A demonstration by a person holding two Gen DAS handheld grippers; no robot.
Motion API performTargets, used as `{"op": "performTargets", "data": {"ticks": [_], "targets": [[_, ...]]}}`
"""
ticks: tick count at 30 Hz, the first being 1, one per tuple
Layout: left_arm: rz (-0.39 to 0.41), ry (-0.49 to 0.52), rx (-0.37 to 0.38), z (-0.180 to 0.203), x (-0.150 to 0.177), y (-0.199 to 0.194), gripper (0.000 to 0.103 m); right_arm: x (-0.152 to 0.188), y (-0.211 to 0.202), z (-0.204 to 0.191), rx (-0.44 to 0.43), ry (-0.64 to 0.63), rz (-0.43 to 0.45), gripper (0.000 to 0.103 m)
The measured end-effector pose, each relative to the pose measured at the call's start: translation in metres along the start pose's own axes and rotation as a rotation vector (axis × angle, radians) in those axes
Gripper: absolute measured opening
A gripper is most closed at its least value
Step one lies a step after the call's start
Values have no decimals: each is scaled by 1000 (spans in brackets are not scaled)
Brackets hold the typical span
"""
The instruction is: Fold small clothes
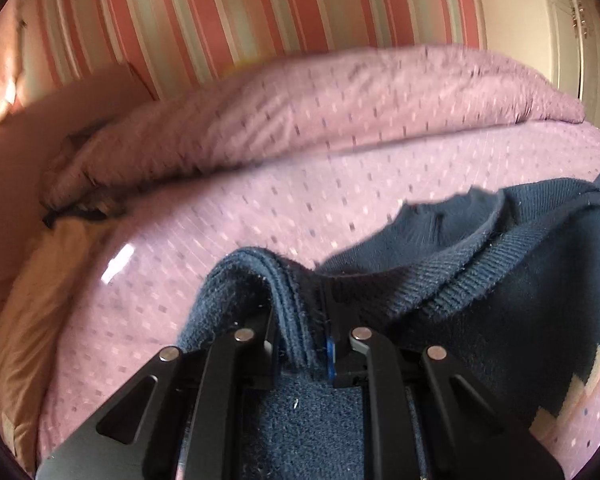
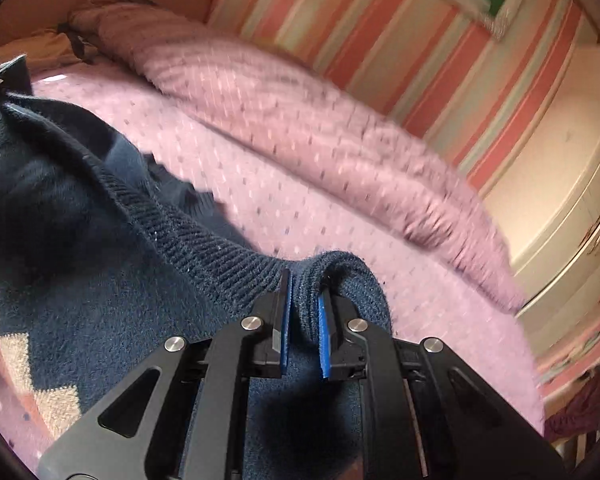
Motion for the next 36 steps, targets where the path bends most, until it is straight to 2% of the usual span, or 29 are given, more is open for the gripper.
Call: {"op": "performTargets", "data": {"ticks": [3,5,9,12,14,15,16,19,22,24,29,33,36], "targets": [[-82,8,10,10,18,34,16,19,27,-16,-23,7,-72,12],[-99,18,9,15,28,43,16,26,34,-19,-37,26,-96,12],[-94,-5,38,13,36,45,21,29,37,-16,-65,69,-107,14],[-95,-35,71,12,34,41,26,22,29,-18,-95,82,-87,24],[-83,-52,86,11,31,36,37,17,24,-17,-99,95,-64,49],[-76,-56,90,11,30,32,41,14,21,-17,-104,100,-52,55],[-71,-55,88,11,29,30,50,12,18,-17,-109,101,-45,61],[-57,-29,72,14,28,19,57,8,11,-19,-110,87,-32,61],[-35,-30,33,7,28,9,84,7,4,-19,-116,89,-23,61],[-27,-51,42,0,31,2,84,9,2,-19,-123,95,-22,61],[-53,-119,120,-6,37,2,84,12,2,-20,-152,122,-40,62],[-86,-133,199,7,31,12,85,11,5,-27,-231,165,-67,70],[-130,-98,180,18,30,27,86,8,16,-36,-269,156,-108,71]]}}
Point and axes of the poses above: each gripper's, at about its wrist camera, not at the fingertips, and y roughly the way its jaws point, z to its right, x to its underside, the point moved 10 cm from there along y, roughly the way its jaws point, and after that the axes turned 1 degree about y, right-handed, at the moved point
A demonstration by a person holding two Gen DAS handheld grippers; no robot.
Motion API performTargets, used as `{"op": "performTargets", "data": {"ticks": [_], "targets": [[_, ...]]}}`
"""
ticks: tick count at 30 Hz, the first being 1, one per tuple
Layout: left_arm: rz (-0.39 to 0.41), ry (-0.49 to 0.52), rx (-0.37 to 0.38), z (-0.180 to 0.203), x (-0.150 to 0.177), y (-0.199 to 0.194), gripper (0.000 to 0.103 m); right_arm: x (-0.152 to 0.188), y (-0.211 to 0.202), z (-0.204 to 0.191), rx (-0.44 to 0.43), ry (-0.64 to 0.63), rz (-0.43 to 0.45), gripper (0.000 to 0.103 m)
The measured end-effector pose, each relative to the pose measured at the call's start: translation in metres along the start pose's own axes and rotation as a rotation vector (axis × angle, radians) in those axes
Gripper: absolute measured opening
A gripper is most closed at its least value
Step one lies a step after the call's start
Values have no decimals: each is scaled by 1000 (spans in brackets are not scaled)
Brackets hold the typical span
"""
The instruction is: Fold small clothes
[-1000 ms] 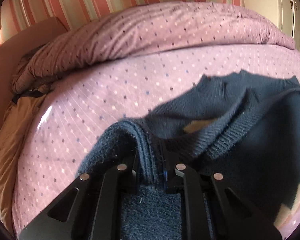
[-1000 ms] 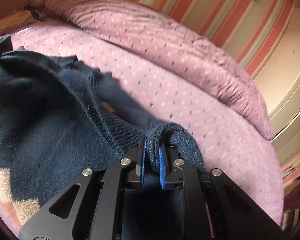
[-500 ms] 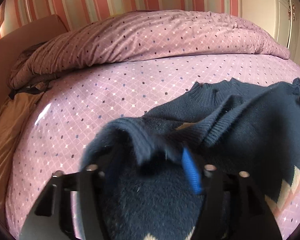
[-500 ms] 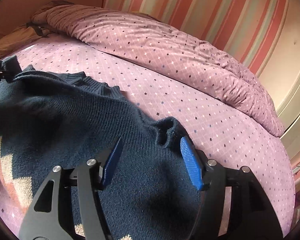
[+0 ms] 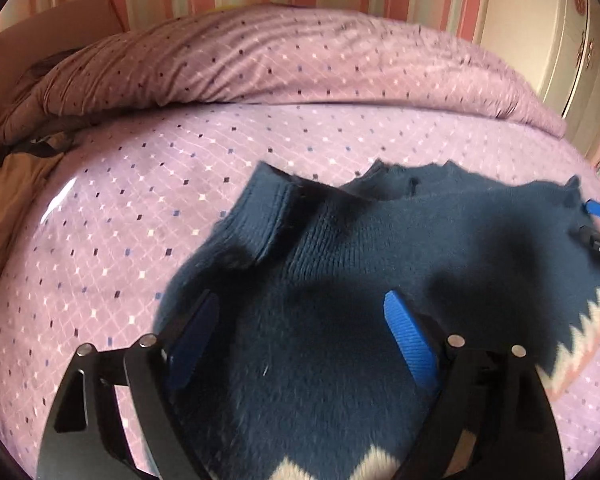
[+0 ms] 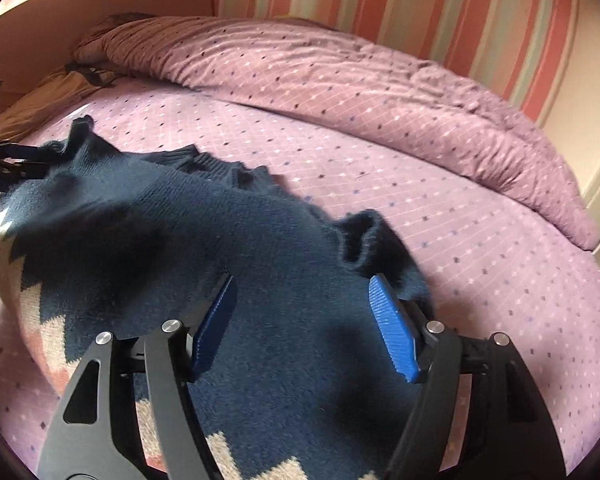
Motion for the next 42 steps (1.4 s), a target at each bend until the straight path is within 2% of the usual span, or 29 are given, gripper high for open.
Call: {"op": "performTargets", "data": {"ticks": [3,7,9,12,19,23,25,30,34,42], "targets": [[-14,34,1,11,-2,6,86,-4,17,5,1,24,-36,72],[-13,104,-54,12,-11,19,89,-13,41,24,17,101,-92,71],[-52,75,-55,4,-12,35,89,-10,53,35,38,147,-131,71],[-109,38,-71,-6,-6,51,89,2,66,39,62,150,-190,71],[-152,-8,-52,-14,0,60,89,12,74,41,63,163,-233,72],[-172,-39,-29,-17,-1,65,89,12,78,43,69,184,-256,77],[-160,-41,-28,-16,-2,62,89,9,72,42,65,203,-240,77],[-69,-71,-21,-8,-1,28,89,3,27,24,60,205,-103,84],[-6,-106,20,17,14,-4,89,18,-7,-8,75,177,-34,88],[1,-91,38,73,63,-37,89,54,-56,-66,83,157,50,88]]}}
Point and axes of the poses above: each gripper's, at about its wrist camera, not at the fingertips, and y roughly the way its jaws point, z to its right, x to its underside, the point moved 10 cm from there along y, roughly the way its jaws point, and after that the axes turned 1 degree about y, right-handed, at the moved point
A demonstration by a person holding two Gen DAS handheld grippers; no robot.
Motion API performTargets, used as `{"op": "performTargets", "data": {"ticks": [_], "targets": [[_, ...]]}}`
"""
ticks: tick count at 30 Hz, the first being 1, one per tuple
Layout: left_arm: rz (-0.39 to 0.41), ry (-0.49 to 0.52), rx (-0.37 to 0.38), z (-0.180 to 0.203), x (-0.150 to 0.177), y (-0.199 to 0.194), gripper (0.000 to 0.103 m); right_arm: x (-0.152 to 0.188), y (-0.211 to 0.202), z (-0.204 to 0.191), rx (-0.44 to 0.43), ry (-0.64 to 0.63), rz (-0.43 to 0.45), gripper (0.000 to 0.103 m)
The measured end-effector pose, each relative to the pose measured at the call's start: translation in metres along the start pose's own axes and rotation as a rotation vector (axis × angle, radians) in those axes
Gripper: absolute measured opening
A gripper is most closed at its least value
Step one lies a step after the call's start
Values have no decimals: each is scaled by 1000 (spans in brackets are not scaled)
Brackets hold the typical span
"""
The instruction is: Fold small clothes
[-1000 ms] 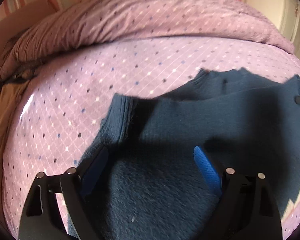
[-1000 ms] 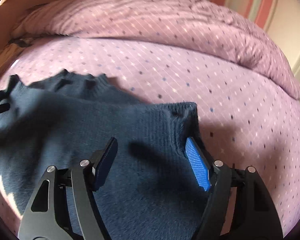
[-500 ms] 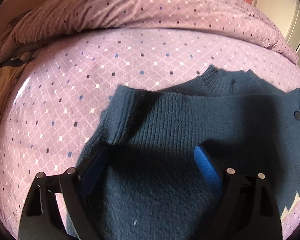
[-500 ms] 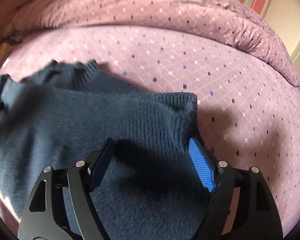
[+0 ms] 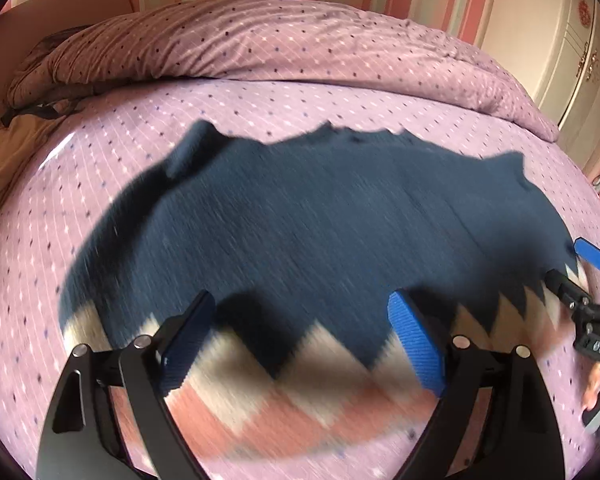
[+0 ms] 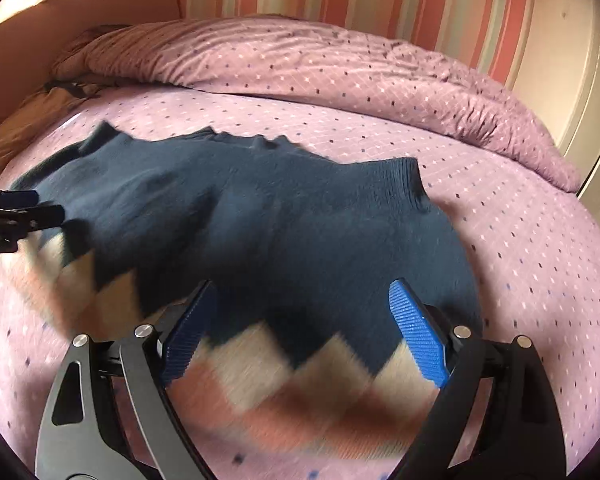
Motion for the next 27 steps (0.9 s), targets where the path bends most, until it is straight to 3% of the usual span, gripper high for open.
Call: {"op": "performTargets", "data": {"ticks": [2,5,9,14,22,27], "targets": [[-4,10,-8,8,7,-2,89,4,-5,-7,-21,20,11,89],[-36,36,-56,11,13,10,89,14,4,-14,-8,20,-41,88],[-61,32,-67,7,20,27,90,29,18,-15,-11,51,-86,88],[-42,84,-97,8,28,32,91,49,35,-17,0,47,-125,92],[-37,59,-79,8,25,28,91,52,35,-18,8,24,-131,94],[-19,48,-61,14,21,10,91,35,0,-6,-98,124,-73,100]]}}
Point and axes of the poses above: each gripper's, at about its wrist camera, not at the fingertips, and y roughly the way its jaws point, z to its right, x to its underside, the point moved 10 cm from there along y, roughly the way its jaws point, and after that the axes turned 1 degree about y, right-handed, at the moved point
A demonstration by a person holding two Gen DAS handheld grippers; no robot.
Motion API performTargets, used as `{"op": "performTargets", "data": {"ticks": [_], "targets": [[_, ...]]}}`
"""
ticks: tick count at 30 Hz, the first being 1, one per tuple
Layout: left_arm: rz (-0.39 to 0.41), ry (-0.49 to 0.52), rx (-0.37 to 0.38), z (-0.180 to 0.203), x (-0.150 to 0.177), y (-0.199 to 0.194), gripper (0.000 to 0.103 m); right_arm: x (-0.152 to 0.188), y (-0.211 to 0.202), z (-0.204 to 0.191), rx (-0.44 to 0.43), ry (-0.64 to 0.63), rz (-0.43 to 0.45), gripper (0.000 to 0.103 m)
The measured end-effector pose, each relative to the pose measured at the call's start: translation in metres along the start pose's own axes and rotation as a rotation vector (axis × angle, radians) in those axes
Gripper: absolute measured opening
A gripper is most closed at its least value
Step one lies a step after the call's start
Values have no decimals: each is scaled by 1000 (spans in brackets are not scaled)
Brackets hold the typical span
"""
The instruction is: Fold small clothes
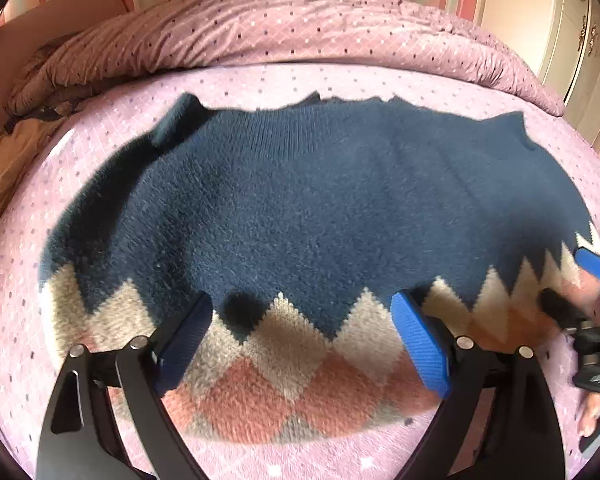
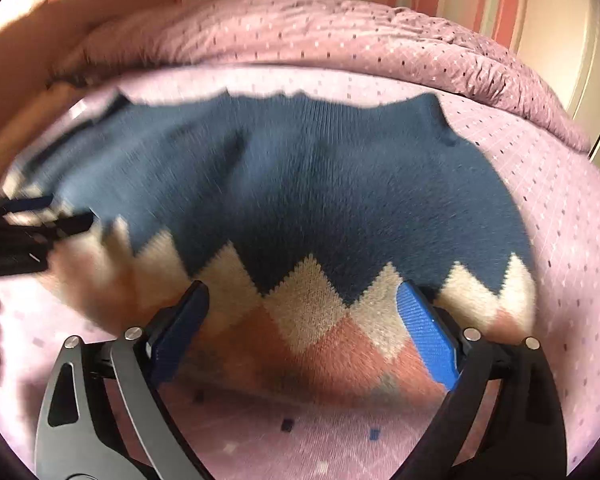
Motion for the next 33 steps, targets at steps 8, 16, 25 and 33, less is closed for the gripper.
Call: {"op": "performTargets", "data": {"ticks": [8,16,25,33], "targets": [[26,-15,-2,2,-9,-15,91,10,-25,75,-41,300,-6,100],[30,14,0,9,-15,-20,91,38,-18,102,-98,478,-41,100],[27,0,-6,6,-20,-22,91,49,-9,111,-243,637,-56,90],[18,-23,-8,3,-20,-22,91,59,-9,116,-332,793,-76,75]]}}
Point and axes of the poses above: each gripper's, at about its wrist camera, not at the fingertips, and y roughly the way its jaws point, z to its right, x to its underside, the point moved 10 cm from there along y, roughly the way its jaws point, and after that the axes turned 1 degree about y, right-handed, at the moved point
